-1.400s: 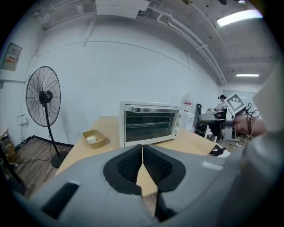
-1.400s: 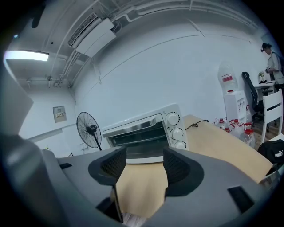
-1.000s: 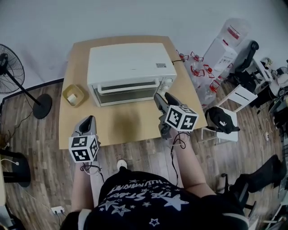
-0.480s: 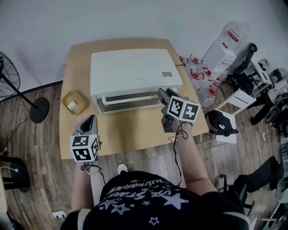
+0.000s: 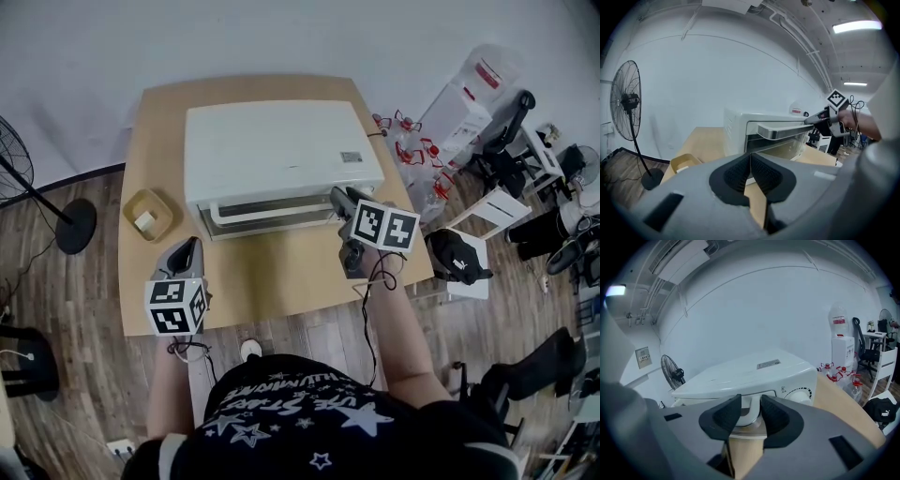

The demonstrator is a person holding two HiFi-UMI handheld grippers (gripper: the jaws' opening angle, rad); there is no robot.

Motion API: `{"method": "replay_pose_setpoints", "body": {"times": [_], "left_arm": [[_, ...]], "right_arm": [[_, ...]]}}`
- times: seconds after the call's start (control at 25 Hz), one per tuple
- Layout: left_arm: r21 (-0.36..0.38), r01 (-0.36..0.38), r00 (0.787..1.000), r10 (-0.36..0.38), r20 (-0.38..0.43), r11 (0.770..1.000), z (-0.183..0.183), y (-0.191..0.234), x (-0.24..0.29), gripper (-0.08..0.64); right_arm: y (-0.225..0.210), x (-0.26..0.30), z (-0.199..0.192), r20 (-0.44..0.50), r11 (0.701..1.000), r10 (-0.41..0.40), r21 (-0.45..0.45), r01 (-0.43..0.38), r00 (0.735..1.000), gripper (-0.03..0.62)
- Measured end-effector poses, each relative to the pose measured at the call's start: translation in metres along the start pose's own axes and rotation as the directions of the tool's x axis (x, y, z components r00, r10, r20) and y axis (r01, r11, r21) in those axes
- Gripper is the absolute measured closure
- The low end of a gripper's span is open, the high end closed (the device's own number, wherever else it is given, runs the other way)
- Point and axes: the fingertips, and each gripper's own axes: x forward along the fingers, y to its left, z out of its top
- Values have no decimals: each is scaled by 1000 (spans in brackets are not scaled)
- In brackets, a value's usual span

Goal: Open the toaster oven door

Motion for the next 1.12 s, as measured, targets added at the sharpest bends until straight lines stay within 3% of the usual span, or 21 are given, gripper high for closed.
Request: {"method": "replay_pose_setpoints", "body": {"times": [0.56, 1.12], "left_arm": [[2, -6, 1000, 6, -6, 1000, -7, -17, -9, 537], [-4, -41, 999, 41, -9, 999, -24, -44, -46, 537]], "right_arm": [[-1, -5, -6, -5, 1000, 9, -8, -9, 1000, 459], [-2, -41, -42, -41, 994, 7, -110, -11, 999, 483]]}}
